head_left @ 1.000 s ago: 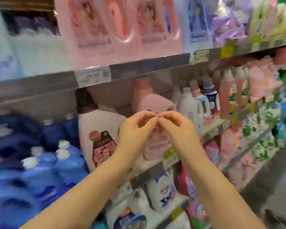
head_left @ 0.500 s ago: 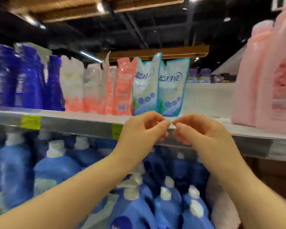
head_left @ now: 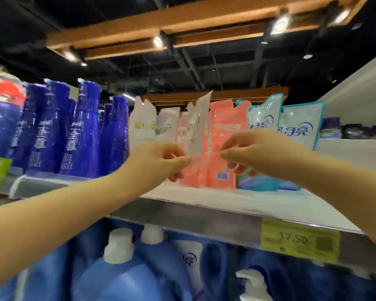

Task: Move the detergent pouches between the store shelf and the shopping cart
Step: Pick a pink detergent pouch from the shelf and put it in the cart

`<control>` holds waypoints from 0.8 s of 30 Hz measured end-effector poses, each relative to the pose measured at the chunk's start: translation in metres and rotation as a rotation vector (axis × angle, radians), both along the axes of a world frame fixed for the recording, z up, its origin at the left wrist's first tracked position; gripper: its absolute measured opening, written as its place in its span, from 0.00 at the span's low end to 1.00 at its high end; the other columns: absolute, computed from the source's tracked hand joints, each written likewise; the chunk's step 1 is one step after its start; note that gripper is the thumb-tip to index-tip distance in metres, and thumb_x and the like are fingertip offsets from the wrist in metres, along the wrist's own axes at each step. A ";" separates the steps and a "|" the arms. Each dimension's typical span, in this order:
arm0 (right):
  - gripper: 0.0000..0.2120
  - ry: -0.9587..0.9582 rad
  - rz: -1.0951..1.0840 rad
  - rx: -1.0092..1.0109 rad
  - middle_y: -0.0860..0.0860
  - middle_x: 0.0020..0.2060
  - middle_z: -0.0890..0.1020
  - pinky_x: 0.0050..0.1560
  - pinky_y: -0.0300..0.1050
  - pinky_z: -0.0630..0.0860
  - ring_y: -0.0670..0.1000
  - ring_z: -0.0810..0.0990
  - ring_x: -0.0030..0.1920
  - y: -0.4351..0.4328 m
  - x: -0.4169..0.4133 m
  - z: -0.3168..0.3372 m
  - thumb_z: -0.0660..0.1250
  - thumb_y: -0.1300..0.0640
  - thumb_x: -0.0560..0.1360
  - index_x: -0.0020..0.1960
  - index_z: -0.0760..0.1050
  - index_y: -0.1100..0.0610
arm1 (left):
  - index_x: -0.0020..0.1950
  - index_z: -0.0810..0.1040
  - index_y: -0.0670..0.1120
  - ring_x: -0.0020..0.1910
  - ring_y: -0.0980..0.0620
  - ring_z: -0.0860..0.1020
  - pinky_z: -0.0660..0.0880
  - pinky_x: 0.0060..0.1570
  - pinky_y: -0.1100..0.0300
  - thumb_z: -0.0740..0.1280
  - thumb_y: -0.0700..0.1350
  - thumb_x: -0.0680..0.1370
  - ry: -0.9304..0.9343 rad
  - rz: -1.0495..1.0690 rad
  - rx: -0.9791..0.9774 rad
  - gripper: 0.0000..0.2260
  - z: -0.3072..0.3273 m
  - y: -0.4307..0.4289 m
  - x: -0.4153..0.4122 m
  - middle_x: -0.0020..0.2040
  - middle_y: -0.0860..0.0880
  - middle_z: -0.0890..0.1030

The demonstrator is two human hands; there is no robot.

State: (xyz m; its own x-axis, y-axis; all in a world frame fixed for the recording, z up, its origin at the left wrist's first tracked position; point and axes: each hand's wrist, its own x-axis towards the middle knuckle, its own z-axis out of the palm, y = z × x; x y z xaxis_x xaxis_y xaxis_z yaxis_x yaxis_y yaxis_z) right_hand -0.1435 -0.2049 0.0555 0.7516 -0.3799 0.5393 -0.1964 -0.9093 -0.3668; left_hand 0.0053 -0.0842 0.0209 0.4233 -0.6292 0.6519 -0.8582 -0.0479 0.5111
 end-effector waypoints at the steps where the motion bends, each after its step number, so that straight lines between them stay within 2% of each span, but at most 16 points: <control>1: 0.09 0.033 -0.046 -0.020 0.53 0.44 0.83 0.46 0.44 0.79 0.49 0.82 0.42 0.001 0.020 0.007 0.63 0.52 0.77 0.51 0.78 0.56 | 0.43 0.78 0.52 0.30 0.65 0.77 0.71 0.35 0.68 0.64 0.52 0.76 -0.020 0.030 0.039 0.06 0.005 0.003 0.018 0.33 0.55 0.81; 2: 0.13 0.065 -0.088 -0.014 0.55 0.47 0.83 0.48 0.47 0.79 0.52 0.82 0.46 0.001 0.040 0.012 0.63 0.51 0.77 0.56 0.77 0.58 | 0.45 0.78 0.52 0.32 0.64 0.78 0.72 0.34 0.68 0.64 0.53 0.76 -0.044 0.063 0.073 0.06 0.009 0.005 0.034 0.36 0.55 0.82; 4: 0.20 0.097 -0.154 0.046 0.54 0.53 0.79 0.45 0.45 0.78 0.53 0.79 0.51 -0.001 0.077 0.020 0.64 0.47 0.77 0.64 0.72 0.57 | 0.52 0.77 0.51 0.40 0.58 0.79 0.75 0.39 0.66 0.65 0.54 0.76 -0.092 0.128 0.138 0.10 0.017 0.005 0.067 0.43 0.54 0.82; 6: 0.26 0.098 -0.209 0.131 0.55 0.60 0.76 0.48 0.46 0.76 0.54 0.76 0.56 -0.004 0.108 0.024 0.64 0.45 0.76 0.69 0.67 0.56 | 0.63 0.71 0.51 0.47 0.53 0.78 0.75 0.45 0.62 0.66 0.55 0.75 -0.105 0.191 0.173 0.18 0.023 0.002 0.098 0.54 0.51 0.79; 9: 0.32 0.024 -0.264 0.288 0.57 0.68 0.70 0.60 0.50 0.72 0.58 0.71 0.65 -0.018 0.144 0.026 0.66 0.43 0.75 0.72 0.63 0.58 | 0.73 0.59 0.49 0.54 0.49 0.74 0.74 0.50 0.56 0.71 0.54 0.72 0.050 0.218 0.058 0.34 0.034 -0.009 0.141 0.65 0.45 0.70; 12: 0.49 -0.091 -0.308 0.451 0.58 0.71 0.66 0.66 0.57 0.70 0.61 0.69 0.67 -0.036 0.171 0.025 0.74 0.41 0.66 0.76 0.53 0.57 | 0.75 0.51 0.46 0.63 0.43 0.70 0.72 0.57 0.51 0.72 0.54 0.71 0.252 0.275 -0.018 0.41 0.041 -0.022 0.170 0.68 0.42 0.65; 14: 0.54 -0.208 -0.322 0.528 0.59 0.72 0.63 0.68 0.56 0.67 0.61 0.67 0.69 -0.040 0.181 0.023 0.76 0.44 0.65 0.77 0.44 0.57 | 0.75 0.49 0.44 0.64 0.42 0.69 0.72 0.58 0.50 0.71 0.54 0.72 0.365 0.273 0.017 0.42 0.042 -0.031 0.182 0.68 0.42 0.66; 17: 0.52 -0.330 -0.383 0.542 0.58 0.72 0.62 0.66 0.52 0.66 0.60 0.66 0.69 -0.046 0.186 0.018 0.74 0.52 0.69 0.76 0.39 0.58 | 0.75 0.51 0.43 0.64 0.41 0.69 0.71 0.61 0.48 0.72 0.53 0.72 0.449 0.239 0.064 0.41 0.041 -0.048 0.194 0.69 0.41 0.66; 18: 0.51 -0.341 -0.397 0.538 0.59 0.71 0.63 0.65 0.52 0.67 0.60 0.67 0.68 -0.045 0.185 0.015 0.74 0.54 0.69 0.76 0.39 0.58 | 0.75 0.52 0.43 0.64 0.41 0.69 0.71 0.61 0.48 0.71 0.52 0.72 0.465 0.214 0.067 0.39 0.041 -0.052 0.198 0.68 0.41 0.66; 20: 0.49 -0.346 -0.435 0.506 0.59 0.69 0.66 0.63 0.51 0.70 0.60 0.71 0.66 -0.054 0.187 0.013 0.74 0.57 0.70 0.76 0.41 0.59 | 0.74 0.57 0.45 0.59 0.44 0.72 0.72 0.55 0.51 0.70 0.50 0.74 0.498 0.150 0.038 0.33 0.042 -0.058 0.207 0.67 0.43 0.69; 21: 0.47 -0.342 -0.456 0.496 0.59 0.67 0.68 0.62 0.51 0.72 0.59 0.72 0.64 -0.057 0.187 0.012 0.74 0.59 0.70 0.75 0.43 0.60 | 0.72 0.60 0.46 0.56 0.45 0.72 0.72 0.51 0.52 0.69 0.49 0.75 0.512 0.122 0.011 0.29 0.043 -0.060 0.211 0.66 0.44 0.71; 24: 0.41 -0.343 -0.480 0.479 0.57 0.60 0.74 0.59 0.51 0.76 0.57 0.76 0.59 -0.062 0.188 0.011 0.74 0.61 0.69 0.72 0.52 0.61 | 0.68 0.68 0.46 0.53 0.44 0.75 0.74 0.49 0.49 0.65 0.49 0.78 0.538 0.103 -0.001 0.20 0.040 -0.060 0.219 0.61 0.44 0.75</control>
